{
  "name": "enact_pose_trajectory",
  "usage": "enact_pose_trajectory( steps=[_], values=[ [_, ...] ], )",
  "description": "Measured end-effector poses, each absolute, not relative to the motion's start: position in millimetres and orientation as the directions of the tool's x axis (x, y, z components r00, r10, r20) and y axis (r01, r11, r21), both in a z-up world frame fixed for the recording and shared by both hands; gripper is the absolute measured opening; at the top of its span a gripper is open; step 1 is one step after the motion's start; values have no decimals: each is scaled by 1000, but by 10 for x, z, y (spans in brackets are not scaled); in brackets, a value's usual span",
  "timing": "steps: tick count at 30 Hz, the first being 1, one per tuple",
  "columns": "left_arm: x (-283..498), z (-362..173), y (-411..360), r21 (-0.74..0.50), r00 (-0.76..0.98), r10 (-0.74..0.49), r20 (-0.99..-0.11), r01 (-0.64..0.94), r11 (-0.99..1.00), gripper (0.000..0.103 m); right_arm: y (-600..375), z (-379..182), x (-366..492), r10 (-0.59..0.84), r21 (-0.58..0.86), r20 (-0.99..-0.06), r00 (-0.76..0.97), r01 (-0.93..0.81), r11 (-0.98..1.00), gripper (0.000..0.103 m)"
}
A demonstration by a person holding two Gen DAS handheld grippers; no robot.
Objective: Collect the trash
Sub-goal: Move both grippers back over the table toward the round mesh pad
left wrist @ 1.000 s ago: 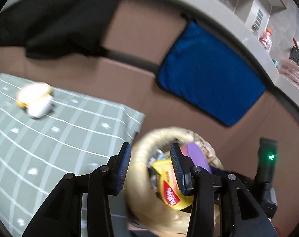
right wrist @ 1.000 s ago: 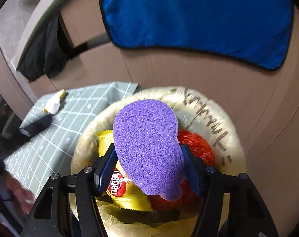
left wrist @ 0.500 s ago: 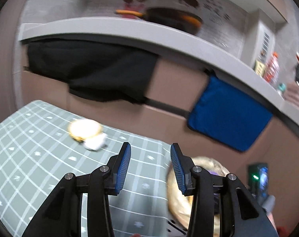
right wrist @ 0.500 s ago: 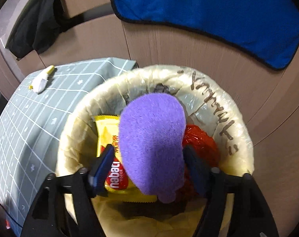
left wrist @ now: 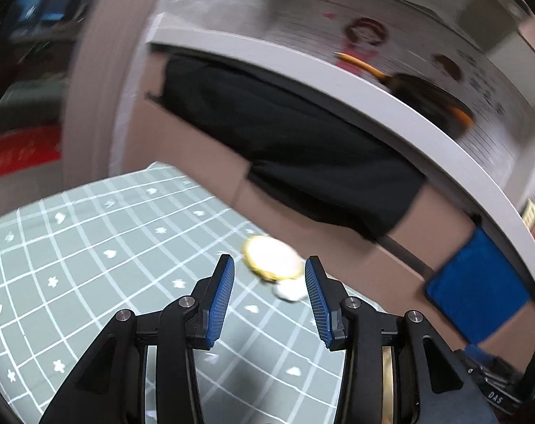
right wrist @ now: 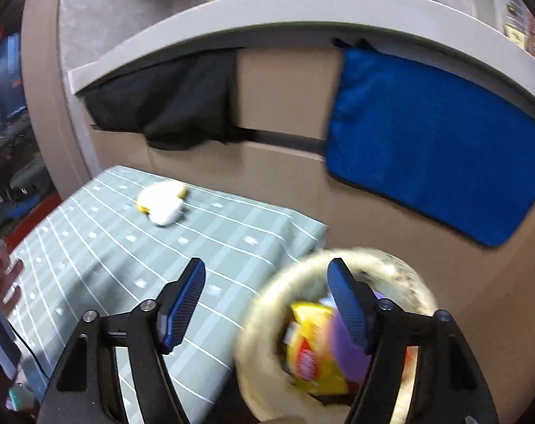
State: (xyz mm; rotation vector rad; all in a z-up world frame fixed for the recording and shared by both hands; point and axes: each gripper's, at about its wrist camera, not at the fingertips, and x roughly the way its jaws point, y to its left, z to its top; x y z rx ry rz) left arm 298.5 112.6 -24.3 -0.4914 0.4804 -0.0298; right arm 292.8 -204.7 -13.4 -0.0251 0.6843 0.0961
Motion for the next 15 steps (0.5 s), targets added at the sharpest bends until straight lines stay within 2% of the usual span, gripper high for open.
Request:
enact_pose_trajectory(
  steps=[1,5,8,15],
  values=[
    [3006,-292,1200,-470,887,-131,-443,-105,876,43,-1926,-143,3027,128,29,-635,762,-142,989,57],
    [3080,-552,1437,-493,857,-125,-500,-163,855,43,-1497,-186,3321,278,88,-617,736,-287,954,57],
    [3135,-715,1501,-505,840,-151,-522,-162,848,43,-1149,-299,3680,336,91,-622,708,-360,928,56],
    [3265,-945,1507,-517,799,-223,-558,-125,847,43,-692,-787,4552,392,197,-681,619,-361,912,53]
  ],
)
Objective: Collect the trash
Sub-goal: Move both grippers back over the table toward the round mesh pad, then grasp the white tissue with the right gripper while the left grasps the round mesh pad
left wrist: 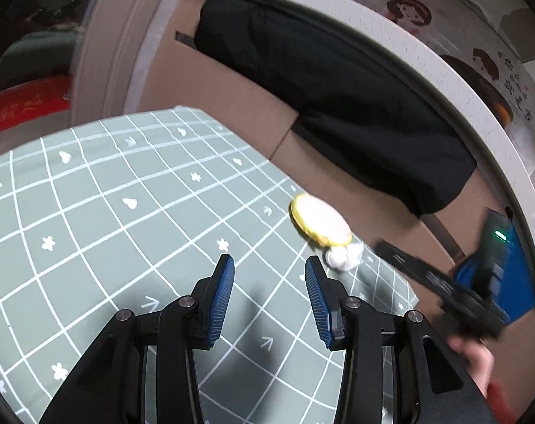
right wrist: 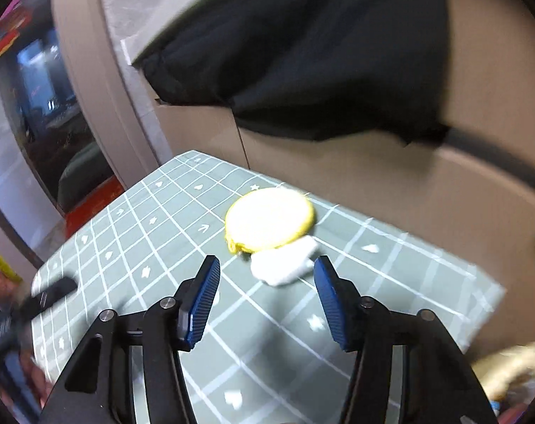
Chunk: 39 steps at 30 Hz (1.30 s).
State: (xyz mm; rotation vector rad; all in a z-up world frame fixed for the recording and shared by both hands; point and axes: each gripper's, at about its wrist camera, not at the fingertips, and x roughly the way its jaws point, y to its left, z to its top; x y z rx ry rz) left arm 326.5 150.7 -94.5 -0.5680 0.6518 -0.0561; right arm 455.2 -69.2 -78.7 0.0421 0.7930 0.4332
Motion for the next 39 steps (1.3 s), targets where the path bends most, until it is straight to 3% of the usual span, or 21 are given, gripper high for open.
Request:
enact_pose_trajectory(
  steps=[10,11,12,13,16,28,33,39],
  values=[
    [3323,-1040,1608,-532,793,-253,-554,-104,840,43,-581,-1452,5364,395,343,-733,554,-202,918,50],
    [3327,-1053,1620,-535,791,-256,-556,-105,838,43,-573,-1495,5379,412,359,-730,545,-207,910,47],
    [3331,-1067,1628,-537,790,-256,-558,-109,836,43,-560,-1487,5356,406,345,-725,556,-217,913,30],
    [3339,-1084,1631,-540,787,-257,-560,-113,834,43,-529,-1498,5360,411,334,-734,541,-238,912,20],
    [3335,-1107,1638,-555,779,-275,-564,-111,824,43,-523,-1469,5241,458,361,-729,509,-283,889,13],
    [3252,-1093,1432,-574,740,-369,-563,-28,818,43,-906,-1005,4015,581,422,-677,452,-408,810,9],
    [3238,-1152,1105,-557,691,-415,-591,23,830,43,-1246,-742,3871,557,405,-607,567,-382,831,9],
    [3193,-1104,854,-515,679,-422,-600,76,854,43,-1363,-772,3940,564,435,-618,549,-358,826,9]
  ],
)
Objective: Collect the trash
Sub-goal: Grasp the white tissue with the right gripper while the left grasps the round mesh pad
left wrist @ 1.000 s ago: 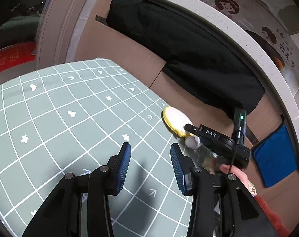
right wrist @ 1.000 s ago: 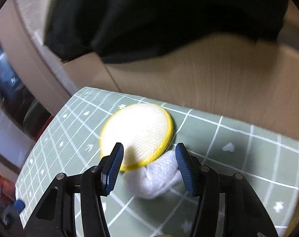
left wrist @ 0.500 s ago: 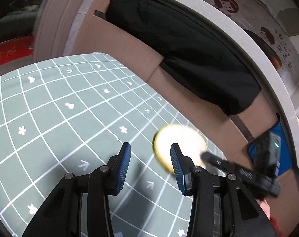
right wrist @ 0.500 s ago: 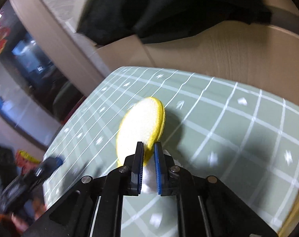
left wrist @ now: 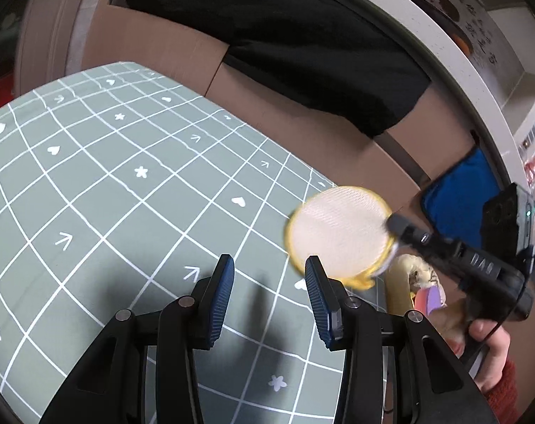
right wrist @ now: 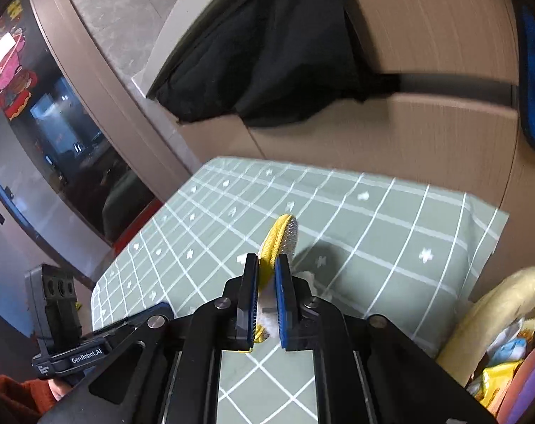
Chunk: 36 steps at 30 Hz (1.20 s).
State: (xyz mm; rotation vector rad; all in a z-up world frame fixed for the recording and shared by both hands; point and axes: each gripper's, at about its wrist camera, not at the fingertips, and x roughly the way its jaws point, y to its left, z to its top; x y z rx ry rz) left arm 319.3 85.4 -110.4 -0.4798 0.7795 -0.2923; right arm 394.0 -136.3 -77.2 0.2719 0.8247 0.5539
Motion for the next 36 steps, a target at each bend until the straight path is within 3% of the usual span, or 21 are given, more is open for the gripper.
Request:
enact_pose_trajectory(
  steps=[6,9,10,15,17,18,27,36],
  values=[
    [3152,-1055,838,-502,693,-405,-597,72,862,43,-1327,-1059,3821,570,432,-674,469,-375,820,15],
    [3137,-1062,861,-505,696,-398,-597,59,861,43,-1242,-1210,3749,497,329,-741,452,-401,855,45],
    [3132,-1065,869,-506,698,-395,-598,54,861,43,-1238,-1243,3711,483,306,-751,450,-411,859,48],
    [3140,-1098,874,-503,695,-389,-605,45,863,43,-1149,-1358,3554,411,181,-800,438,-476,860,48],
    [3162,-1124,841,-500,686,-391,-614,46,865,43,-1180,-1364,3514,380,145,-803,459,-468,872,39],
    [3184,-1138,824,-501,679,-394,-619,46,864,43,-1213,-1356,3495,376,143,-796,474,-456,878,22],
    [3652,-1342,567,-477,637,-360,-682,-14,879,43,-1641,-1156,3360,445,291,-701,558,-345,892,22],
    [3769,-1502,685,-552,609,-390,-691,-96,828,43,-1212,-1274,3495,521,323,-696,494,-433,842,22]
  ],
)
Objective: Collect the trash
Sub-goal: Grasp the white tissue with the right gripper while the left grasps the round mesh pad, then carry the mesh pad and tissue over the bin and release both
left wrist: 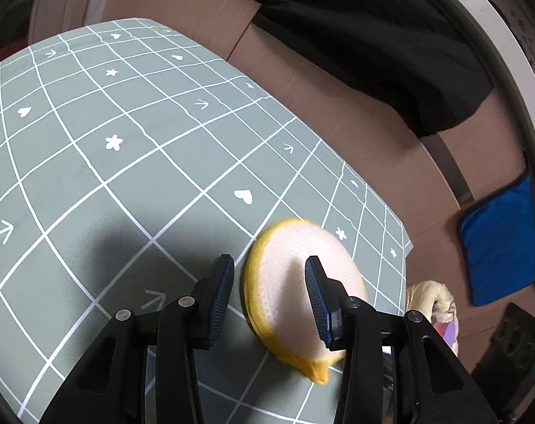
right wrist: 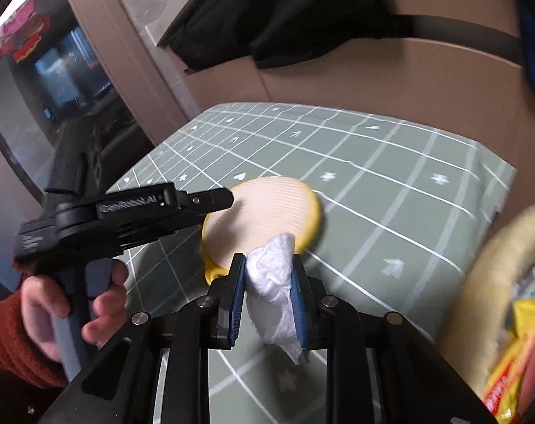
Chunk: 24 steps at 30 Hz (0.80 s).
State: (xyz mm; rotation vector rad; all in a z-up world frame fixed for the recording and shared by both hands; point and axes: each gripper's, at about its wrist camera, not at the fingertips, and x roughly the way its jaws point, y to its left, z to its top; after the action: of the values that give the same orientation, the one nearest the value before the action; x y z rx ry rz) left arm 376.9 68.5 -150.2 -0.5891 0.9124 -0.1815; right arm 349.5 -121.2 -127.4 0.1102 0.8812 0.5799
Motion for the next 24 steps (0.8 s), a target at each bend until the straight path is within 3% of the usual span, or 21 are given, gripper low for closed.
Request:
enact_pose_trajectory(
  steps=[3,10,13,17,24],
  values=[
    [3775,-1515,705,-572,611,-403,-682,-101,814,43,-1099,-1407,3624,492,307,-736,465,-418,855,22],
    [3807,-1534,582,-620,567,-486,-665,-56,782,39,-1154,-1447,3642,506,335,-729,461,-404,851,22],
    [3774,-1497,502,-623,545,-510,-665,-28,782,27,-1150,-1446,3630,503,332,-727,467,-401,854,22],
    [3655,-1325,413,-604,570,-501,-651,10,797,15,-1196,-1409,3531,498,332,-724,477,-392,858,22],
    [3290,-872,261,-494,681,-403,-611,71,867,13,-1347,-1114,3159,461,275,-694,553,-388,880,22]
  ],
)
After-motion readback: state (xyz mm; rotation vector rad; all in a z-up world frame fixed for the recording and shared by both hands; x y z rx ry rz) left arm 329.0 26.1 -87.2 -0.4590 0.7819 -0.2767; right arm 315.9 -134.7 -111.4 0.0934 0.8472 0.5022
